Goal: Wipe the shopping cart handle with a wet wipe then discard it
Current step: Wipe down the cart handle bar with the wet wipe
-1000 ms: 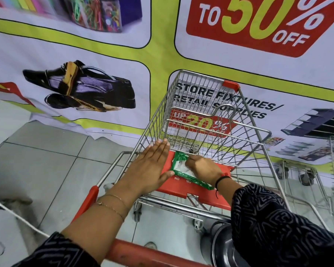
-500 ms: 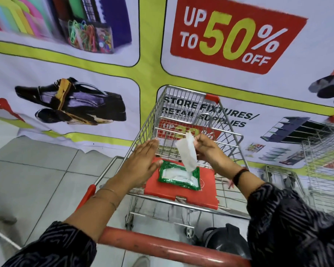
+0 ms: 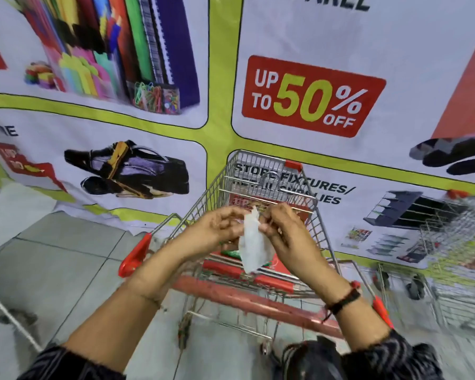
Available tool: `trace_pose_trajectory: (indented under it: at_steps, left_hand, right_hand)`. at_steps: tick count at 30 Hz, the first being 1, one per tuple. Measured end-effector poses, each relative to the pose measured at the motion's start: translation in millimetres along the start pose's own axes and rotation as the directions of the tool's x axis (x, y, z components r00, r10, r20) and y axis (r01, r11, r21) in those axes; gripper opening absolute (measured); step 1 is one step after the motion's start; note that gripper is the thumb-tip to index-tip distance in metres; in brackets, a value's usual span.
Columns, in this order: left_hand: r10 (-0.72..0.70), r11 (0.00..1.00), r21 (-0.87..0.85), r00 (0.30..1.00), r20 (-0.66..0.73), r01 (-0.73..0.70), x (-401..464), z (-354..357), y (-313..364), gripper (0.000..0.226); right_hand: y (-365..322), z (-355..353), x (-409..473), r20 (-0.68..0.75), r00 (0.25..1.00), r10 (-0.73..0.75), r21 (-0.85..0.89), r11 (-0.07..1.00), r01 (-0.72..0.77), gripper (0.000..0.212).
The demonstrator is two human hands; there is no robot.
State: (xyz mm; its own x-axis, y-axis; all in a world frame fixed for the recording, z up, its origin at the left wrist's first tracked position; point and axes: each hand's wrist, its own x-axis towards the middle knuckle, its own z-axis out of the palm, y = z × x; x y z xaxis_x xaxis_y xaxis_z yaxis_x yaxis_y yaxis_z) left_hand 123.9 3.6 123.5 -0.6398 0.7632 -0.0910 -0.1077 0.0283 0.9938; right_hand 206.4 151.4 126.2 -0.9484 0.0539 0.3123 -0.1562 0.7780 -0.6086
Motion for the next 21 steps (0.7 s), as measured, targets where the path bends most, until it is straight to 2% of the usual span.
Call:
trace_pose_trajectory:
  at_steps: [2,5,7,9,11,13,16,18,21]
  left_hand:
    - [0.015,0.997,0.081,0.998,-0.062,-0.010,-16.0,1.9,0.5,0.023]
    - [-0.051,0.989,0.127,0.982,-0.181,0.075,-38.7,-5.7,-5.5,0.025]
    - [-0.127,0.967,0.186,0.965,-0.228,0.171,-52.5,-16.4,-15.1,0.027]
    - [-0.195,0.911,0.316,0.951,-0.241,0.267,-63.9,-28.6,-22.2,0.030]
    - [-0.176,0.862,0.425,0.949,-0.260,0.276,-70.7,-42.6,-25.7,0.030]
    - [-0.050,0.838,0.498,0.941,-0.333,0.221,-74.1,-62.3,-28.4,0.025]
    - [0.133,0.686,0.697,0.906,-0.401,0.208,-71.9,-92.6,-40.5,0.008]
    - [0.180,0.558,0.803,0.915,-0.362,0.208,-66.2,-102.6,-55.1,0.012]
    - [0.232,0.487,0.863,0.933,-0.277,0.135,-56.0,-106.5,-72.8,0.017]
  right_hand:
    - [-7.1,4.2,-8.9,-0.017,1.000,0.010,0.095,0.995,-0.008,0.016]
    - [-16.4,12.1,-23.6,-0.155,0.985,0.080,0.224,0.974,-0.044,0.023]
    - [-22.9,20.4,-35.1,-0.260,0.946,0.196,0.387,0.918,-0.084,0.026]
    - [-27.8,28.9,-44.1,-0.352,0.894,0.278,0.473,0.877,-0.087,0.028]
    - [-31.8,33.3,-48.0,-0.437,0.855,0.281,0.446,0.892,-0.066,0.032]
    - [-35.3,38.0,-45.5,-0.445,0.853,0.274,0.390,0.916,-0.091,0.034]
    - [-38.0,54.1,-34.2,-0.279,0.914,0.294,0.224,0.946,-0.236,0.028]
    - [-39.0,71.4,-27.9,-0.144,0.934,0.328,0.120,0.942,-0.312,0.019]
    - [-42.1,96.2,-21.8,-0.125,0.940,0.316,-0.008,0.948,-0.320,0.007]
